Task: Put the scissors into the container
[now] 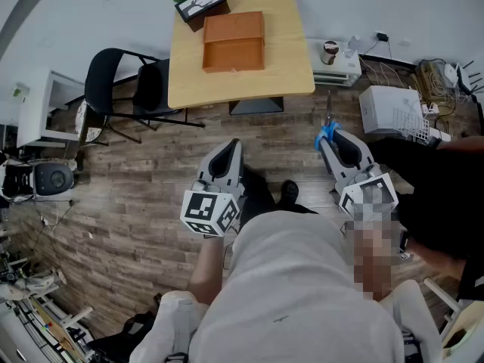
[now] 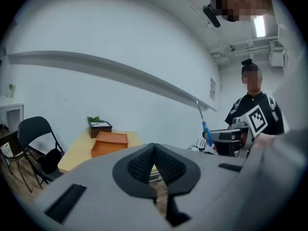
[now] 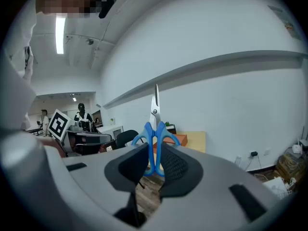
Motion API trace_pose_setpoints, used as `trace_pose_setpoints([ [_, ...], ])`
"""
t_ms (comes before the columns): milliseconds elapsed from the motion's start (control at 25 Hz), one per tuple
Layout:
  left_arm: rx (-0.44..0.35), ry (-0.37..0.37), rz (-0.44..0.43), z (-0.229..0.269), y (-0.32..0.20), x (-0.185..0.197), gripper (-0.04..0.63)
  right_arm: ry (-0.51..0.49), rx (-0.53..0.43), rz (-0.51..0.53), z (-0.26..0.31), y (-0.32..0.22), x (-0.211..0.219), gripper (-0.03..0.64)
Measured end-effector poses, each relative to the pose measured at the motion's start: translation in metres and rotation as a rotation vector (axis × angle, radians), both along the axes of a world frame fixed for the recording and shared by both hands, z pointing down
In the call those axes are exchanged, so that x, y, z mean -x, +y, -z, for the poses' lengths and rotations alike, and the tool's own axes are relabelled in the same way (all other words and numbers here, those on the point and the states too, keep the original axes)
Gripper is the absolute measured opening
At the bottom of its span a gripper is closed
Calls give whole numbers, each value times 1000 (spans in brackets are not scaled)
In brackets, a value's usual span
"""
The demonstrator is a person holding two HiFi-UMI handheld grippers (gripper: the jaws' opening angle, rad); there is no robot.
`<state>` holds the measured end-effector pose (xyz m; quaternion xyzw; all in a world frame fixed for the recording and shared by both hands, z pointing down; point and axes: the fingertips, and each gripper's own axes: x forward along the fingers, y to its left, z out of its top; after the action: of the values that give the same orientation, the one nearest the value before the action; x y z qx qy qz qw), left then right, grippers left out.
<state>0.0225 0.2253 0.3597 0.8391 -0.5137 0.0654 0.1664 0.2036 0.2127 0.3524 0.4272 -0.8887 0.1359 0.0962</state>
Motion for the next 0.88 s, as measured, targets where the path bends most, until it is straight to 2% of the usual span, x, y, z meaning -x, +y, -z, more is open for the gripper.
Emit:
trace_pose_setpoints([
  [280,2,-1,-11,-1,2,-11,8,17,-17,4,-9,6,-6,77],
  [440,7,-10,-8,-1,10,-17,7,-11,-24,-3,-11,12,-11,78],
  [640,17,-9,32,-2,12,-9,8,-26,-6,38,-14,14,-5,78],
  [880,45,-9,64,-11,15,1,7,-37,20,41,-25,10,-2,80],
])
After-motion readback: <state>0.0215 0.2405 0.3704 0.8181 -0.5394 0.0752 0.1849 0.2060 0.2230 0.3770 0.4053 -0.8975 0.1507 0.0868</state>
